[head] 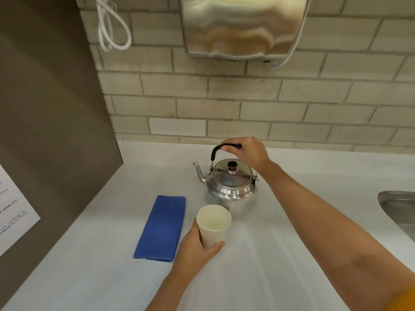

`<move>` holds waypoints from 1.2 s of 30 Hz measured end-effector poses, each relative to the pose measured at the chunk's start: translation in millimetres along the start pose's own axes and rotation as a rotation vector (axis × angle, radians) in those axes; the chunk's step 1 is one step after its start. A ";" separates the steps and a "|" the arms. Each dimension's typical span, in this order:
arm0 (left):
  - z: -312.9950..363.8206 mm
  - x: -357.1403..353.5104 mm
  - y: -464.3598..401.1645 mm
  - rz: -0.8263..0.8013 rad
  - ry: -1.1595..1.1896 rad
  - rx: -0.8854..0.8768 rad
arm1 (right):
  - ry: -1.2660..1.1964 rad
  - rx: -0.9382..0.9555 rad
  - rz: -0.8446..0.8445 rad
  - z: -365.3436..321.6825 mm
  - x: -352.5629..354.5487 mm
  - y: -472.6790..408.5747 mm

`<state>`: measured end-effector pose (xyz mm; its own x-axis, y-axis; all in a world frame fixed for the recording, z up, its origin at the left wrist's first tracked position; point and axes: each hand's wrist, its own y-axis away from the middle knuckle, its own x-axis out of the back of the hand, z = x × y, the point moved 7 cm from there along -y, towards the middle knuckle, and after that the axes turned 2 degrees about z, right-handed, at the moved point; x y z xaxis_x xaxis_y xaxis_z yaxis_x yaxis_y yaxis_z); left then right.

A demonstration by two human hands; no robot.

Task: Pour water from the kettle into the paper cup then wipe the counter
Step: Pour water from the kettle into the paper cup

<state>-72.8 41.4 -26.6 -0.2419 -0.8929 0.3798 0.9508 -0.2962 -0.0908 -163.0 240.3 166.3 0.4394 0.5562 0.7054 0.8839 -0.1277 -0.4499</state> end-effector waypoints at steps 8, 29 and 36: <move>3.2 0.4 -0.1 0.015 -0.044 -0.026 | 0.101 0.097 0.075 -47.1 78.4 22.9; 16.1 2.1 6.1 0.030 -0.047 -0.074 | 0.552 0.269 -0.348 -118.6 94.4 84.8; 18.0 2.1 6.9 0.029 -0.032 -0.073 | 0.675 0.320 -0.395 -130.4 86.9 84.0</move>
<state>-63.3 43.5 -9.8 -0.2075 -0.8905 0.4048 0.9404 -0.2956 -0.1683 -29.6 170.8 261.2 0.1991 -0.1117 0.9736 0.9493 0.2686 -0.1633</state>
